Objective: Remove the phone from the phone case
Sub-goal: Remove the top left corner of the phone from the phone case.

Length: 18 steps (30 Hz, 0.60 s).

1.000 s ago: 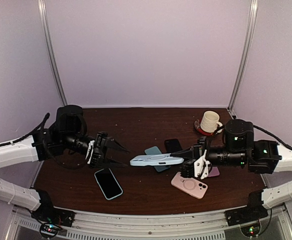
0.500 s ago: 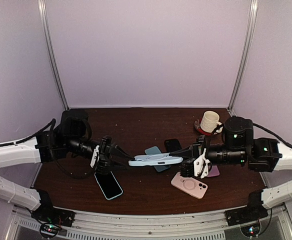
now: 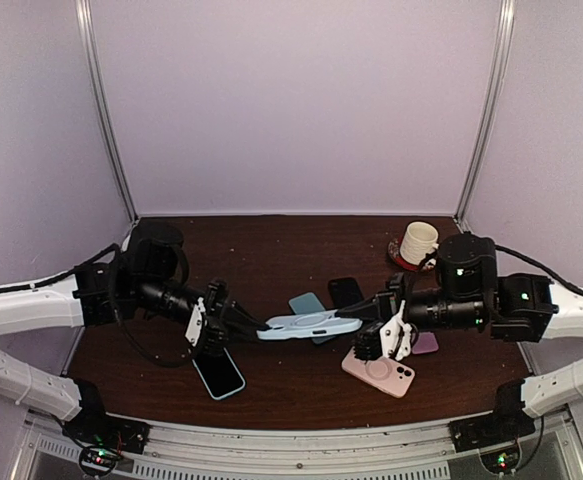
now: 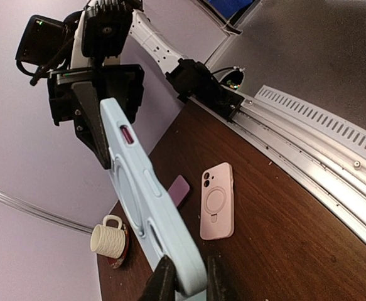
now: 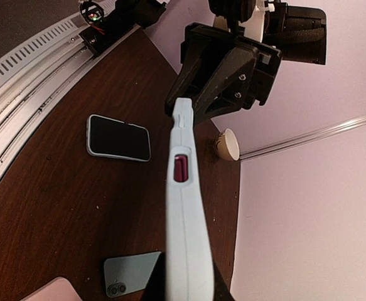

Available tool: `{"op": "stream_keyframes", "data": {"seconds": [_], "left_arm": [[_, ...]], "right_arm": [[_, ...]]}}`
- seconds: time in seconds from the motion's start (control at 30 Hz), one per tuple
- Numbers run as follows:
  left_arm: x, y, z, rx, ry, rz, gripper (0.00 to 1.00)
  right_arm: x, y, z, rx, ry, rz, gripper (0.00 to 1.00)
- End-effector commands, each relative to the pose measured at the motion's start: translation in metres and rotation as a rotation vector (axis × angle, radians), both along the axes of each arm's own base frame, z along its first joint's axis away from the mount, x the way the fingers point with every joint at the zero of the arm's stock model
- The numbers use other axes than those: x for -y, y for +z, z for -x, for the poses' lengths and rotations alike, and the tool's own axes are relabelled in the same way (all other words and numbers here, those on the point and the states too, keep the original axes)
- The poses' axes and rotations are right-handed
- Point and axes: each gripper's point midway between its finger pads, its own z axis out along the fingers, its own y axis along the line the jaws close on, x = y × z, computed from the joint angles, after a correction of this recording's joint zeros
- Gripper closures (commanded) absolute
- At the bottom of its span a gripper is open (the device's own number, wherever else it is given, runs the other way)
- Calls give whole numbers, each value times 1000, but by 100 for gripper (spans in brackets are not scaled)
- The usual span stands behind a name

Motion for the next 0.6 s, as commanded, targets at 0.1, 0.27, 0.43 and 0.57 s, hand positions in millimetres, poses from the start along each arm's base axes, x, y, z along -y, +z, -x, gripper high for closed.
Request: {"op": "stream_keyframes", "data": {"seconds": [0.1,0.27,0.43,0.57], "left_arm": [[3,-13,6,32,-36,-43,96],[5,-18,6,27,-38,-56,100],[6,-25,6,27,-41,-81,100],[6,-28,6,25,-42,-90,100]], "right_arm": [[-7,39,-4,124,28,-30,100],[-9,38,-4,159,51,14,100],[-13,31,-3,187,72,71,100],[-17,26,-1,192,91,93,100]]}}
